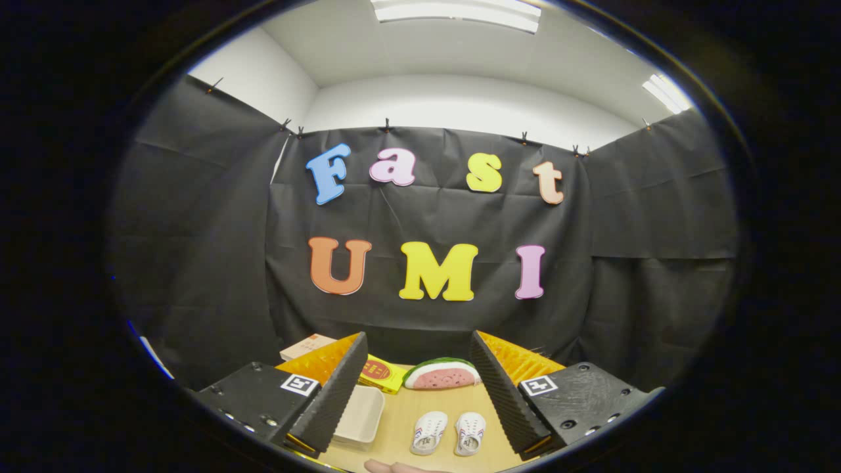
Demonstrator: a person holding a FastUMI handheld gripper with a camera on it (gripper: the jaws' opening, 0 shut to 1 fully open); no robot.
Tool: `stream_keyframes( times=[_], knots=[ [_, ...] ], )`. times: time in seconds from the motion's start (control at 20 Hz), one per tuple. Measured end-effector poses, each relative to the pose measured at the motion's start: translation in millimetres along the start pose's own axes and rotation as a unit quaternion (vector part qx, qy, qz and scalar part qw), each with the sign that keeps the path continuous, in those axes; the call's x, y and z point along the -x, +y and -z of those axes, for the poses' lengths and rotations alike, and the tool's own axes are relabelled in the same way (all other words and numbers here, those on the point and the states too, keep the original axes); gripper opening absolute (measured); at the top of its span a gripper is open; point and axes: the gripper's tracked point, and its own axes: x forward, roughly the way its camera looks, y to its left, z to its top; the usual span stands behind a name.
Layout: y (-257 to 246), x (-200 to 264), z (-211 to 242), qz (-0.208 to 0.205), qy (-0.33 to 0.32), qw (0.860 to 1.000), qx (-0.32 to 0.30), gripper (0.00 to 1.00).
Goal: Open the storage box then place both shoes into the box .Put the left shoe in first, then the right shoe, with the right side of both shoes facing outward in a uniform manner.
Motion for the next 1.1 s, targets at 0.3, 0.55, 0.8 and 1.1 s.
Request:
stream_keyframes(
  times=[0.3, 0.55, 0.8, 1.1],
  knots=[
    [-21.9, -12.1, 14.6, 0.012, 0.012, 1.000, -0.007, 0.95],
    [-37.5, -37.6, 38.4, 0.000, 0.035, 0.999, -0.020, 0.95],
    [-43.2, -96.9, 94.2, -0.068, 0.090, 0.993, -0.034, 0.95],
    [-59.0, -182.6, 202.5, -0.131, 0.239, 0.957, -0.100, 0.96]
  ],
)
